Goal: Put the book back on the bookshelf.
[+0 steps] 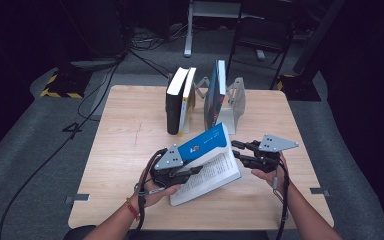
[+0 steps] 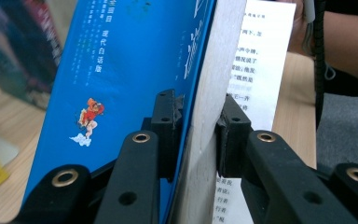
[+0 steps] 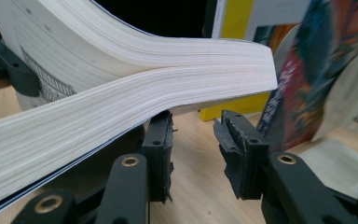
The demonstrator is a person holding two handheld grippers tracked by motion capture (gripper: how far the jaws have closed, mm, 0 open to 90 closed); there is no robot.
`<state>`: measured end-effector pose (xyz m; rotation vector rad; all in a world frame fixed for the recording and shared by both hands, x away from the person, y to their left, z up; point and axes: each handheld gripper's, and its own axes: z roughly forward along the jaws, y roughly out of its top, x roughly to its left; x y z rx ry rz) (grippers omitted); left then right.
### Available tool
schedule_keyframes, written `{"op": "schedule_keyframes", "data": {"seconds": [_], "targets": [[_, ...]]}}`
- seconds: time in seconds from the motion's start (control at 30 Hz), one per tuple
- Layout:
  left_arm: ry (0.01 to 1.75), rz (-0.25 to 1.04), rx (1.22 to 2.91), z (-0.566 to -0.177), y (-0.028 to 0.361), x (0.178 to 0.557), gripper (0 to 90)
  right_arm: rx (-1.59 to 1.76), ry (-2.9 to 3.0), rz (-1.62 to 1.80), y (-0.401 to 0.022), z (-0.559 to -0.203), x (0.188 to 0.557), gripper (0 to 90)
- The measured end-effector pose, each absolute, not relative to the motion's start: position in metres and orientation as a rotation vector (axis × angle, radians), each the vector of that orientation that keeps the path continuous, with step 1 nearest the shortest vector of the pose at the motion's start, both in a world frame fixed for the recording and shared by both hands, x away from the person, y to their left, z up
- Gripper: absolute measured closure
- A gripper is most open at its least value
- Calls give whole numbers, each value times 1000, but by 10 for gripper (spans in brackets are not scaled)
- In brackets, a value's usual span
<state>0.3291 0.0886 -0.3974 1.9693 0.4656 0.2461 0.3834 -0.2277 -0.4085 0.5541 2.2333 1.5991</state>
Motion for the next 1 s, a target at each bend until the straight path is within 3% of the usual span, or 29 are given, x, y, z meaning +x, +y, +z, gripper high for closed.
{"op": "schedule_keyframes", "data": {"seconds": [0.3,0.57,0.67,0.73,0.83,1.0], "targets": [[370,257,1922,-397,68,332,715,529,2141,1635,-246,-383,378,709],[334,419,1921,-403,80,309,674,455,2168,1671,-232,-369,367,708],[358,442,1910,-405,88,303,661,447,2173,1675,-223,-366,362,672],[382,462,1901,-407,94,298,633,472,2178,1682,-218,-367,363,572],[434,468,1910,-411,97,294,560,523,2193,1680,-210,-373,368,495],[480,417,1920,-421,103,293,455,521,2245,1665,-194,-379,369,440]]}}
